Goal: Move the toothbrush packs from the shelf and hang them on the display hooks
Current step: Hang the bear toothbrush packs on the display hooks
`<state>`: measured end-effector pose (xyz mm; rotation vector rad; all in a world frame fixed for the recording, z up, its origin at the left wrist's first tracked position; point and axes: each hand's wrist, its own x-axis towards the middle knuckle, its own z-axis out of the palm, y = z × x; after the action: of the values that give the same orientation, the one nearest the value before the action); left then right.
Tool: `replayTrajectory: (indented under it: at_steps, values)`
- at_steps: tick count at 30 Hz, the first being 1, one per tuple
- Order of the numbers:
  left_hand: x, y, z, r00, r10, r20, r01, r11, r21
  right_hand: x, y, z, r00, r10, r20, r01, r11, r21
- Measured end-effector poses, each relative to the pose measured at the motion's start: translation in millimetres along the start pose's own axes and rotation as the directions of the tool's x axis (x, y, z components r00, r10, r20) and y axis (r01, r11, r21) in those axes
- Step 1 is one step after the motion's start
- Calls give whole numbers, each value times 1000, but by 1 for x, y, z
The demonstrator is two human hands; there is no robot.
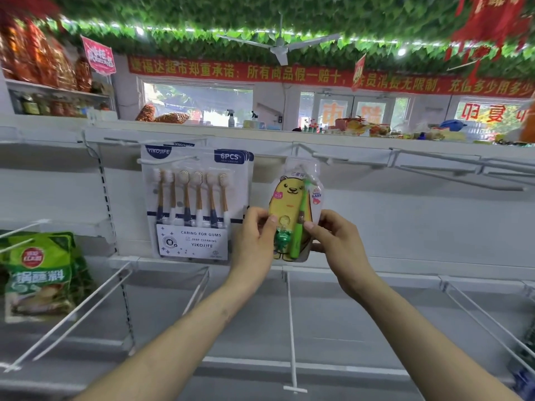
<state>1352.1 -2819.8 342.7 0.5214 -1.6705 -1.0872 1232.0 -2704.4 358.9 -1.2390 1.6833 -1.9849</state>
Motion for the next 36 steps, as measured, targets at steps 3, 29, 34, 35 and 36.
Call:
replayTrajectory:
  at_steps: [3, 29, 34, 35, 36]
  values:
    - [6, 2, 2, 1000, -20, -4, 20, 999, 32, 7, 0, 1, 1000, 16, 2, -16, 1000, 6]
    - [-3, 10, 21, 918, -380, 116, 335, 896, 291, 9, 17, -15, 986, 52, -159, -124, 861, -492]
    - [-60, 22, 41, 881, -235, 410, -61, 804, 592, -45, 13, -40, 996, -87, -31, 25, 583, -812]
    - [-68, 24, 50, 869, -194, 456, -145, 781, 608, -56, 11, -48, 995, -94, -23, 29, 516, -856]
    - [-76, 27, 60, 857, -153, 492, -220, 754, 619, -68, 8, -57, 995, -96, -28, 19, 456, -890]
